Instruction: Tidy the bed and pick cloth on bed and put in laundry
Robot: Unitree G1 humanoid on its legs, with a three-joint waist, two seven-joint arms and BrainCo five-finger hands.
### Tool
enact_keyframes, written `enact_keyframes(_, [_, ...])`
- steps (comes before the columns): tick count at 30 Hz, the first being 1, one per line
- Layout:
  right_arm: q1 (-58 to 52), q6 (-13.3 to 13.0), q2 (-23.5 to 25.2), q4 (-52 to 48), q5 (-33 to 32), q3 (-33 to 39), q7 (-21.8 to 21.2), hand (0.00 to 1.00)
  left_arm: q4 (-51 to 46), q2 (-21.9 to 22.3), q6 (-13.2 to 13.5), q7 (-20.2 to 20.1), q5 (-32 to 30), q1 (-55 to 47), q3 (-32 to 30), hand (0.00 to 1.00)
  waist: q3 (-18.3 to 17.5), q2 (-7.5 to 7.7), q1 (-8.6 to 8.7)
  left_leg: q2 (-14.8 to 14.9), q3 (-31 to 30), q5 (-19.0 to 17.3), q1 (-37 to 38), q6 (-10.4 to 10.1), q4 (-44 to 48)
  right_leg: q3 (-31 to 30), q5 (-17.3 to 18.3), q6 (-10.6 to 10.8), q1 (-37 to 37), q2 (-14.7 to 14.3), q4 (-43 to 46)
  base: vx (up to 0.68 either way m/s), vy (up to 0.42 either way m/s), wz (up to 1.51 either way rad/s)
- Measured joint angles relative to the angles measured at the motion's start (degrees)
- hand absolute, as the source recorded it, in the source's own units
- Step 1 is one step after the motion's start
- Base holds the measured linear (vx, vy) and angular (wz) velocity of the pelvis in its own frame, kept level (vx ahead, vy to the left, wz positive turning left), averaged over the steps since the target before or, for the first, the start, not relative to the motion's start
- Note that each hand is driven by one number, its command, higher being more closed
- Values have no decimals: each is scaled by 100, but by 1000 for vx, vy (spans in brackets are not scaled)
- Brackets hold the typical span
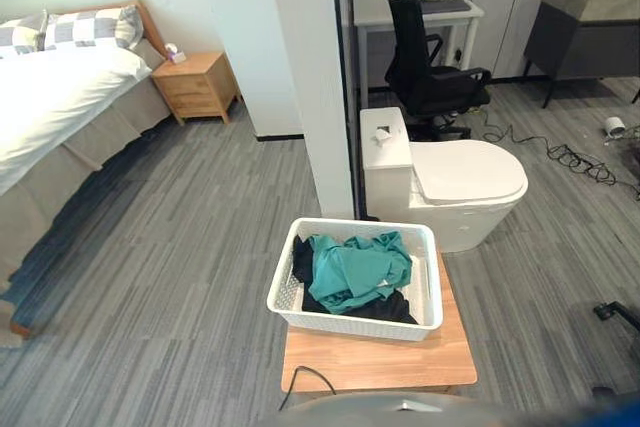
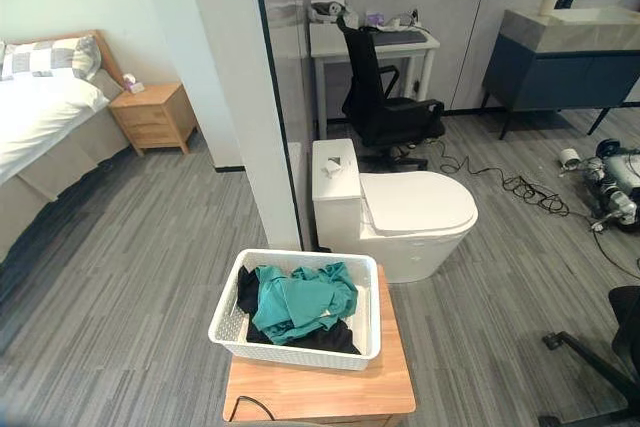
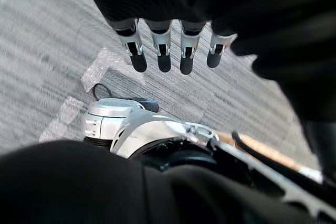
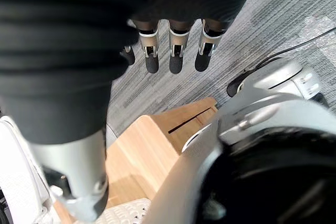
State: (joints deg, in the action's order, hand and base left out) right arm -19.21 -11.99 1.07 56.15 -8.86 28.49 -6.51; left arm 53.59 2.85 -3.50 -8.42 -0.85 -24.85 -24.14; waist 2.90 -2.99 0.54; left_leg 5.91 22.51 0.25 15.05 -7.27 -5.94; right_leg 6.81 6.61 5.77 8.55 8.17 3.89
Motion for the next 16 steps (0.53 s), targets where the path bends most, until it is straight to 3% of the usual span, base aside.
enact_keyframes(5, [220,117,-112,90,-56,-186,5,0,182,-205,-416,-9,31,175,424,0,-1,-4,-1,21,0,3,9,0,1,2,-5,-8,31,-31,-49,6,-4,0])
enact_keyframes(16, [302,191,-181,234,-269,-278,12,0,246,-321,-310,-1,258,179,740,0,0,-2,-26,14,-30,8,9,-7,-3,20,-29,-8,77,-25,-109,-29,-7,2])
